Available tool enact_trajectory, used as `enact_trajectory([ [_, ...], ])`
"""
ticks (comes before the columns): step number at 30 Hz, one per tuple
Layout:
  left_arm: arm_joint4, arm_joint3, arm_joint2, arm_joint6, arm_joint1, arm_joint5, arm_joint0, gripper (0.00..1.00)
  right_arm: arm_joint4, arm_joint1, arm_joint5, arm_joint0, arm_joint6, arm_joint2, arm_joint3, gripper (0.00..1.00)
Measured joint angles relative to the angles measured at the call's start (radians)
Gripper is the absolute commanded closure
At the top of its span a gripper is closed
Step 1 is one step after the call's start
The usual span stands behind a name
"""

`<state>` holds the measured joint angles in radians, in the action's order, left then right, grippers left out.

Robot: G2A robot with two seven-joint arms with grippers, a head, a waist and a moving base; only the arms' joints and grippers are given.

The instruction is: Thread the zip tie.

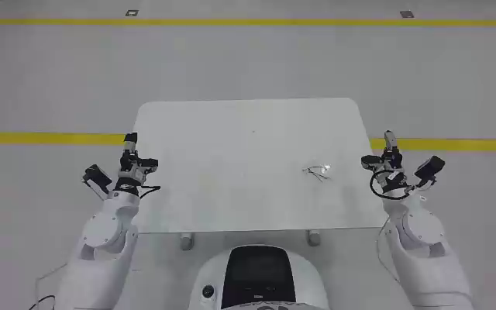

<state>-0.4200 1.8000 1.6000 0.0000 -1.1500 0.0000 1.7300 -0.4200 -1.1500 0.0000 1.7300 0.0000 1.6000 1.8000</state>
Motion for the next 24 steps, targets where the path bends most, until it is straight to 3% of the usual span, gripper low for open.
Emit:
enact_trajectory([
  [3, 0.0, 0.0, 0.0, 0.0, 0.0, 0.0, 0.0, 0.0, 0.009, 0.002, 0.001, -0.008, 0.007, -0.005, 0.008, 0.0],
  [8, 0.0, 0.0, 0.0, 0.0, 0.0, 0.0, 0.0, 0.0, 0.231, 0.009, 0.047, -0.104, 0.082, -0.04, 0.009, 0.0],
  [13, 0.0, 0.0, 0.0, 0.0, 0.0, 0.0, 0.0, 0.0, 0.39, 0.011, 0.079, -0.214, 0.159, -0.105, -0.051, 0.0],
  [16, 0.0, 0.0, 0.0, 0.0, 0.0, 0.0, 0.0, 0.0, 0.395, 0.007, 0.082, -0.26, 0.184, -0.135, -0.093, 0.0],
  [24, 0.0, 0.0, 0.0, 0.0, 0.0, 0.0, 0.0, 0.0, 0.393, 0.006, 0.081, -0.261, 0.183, -0.134, -0.095, 0.0],
])
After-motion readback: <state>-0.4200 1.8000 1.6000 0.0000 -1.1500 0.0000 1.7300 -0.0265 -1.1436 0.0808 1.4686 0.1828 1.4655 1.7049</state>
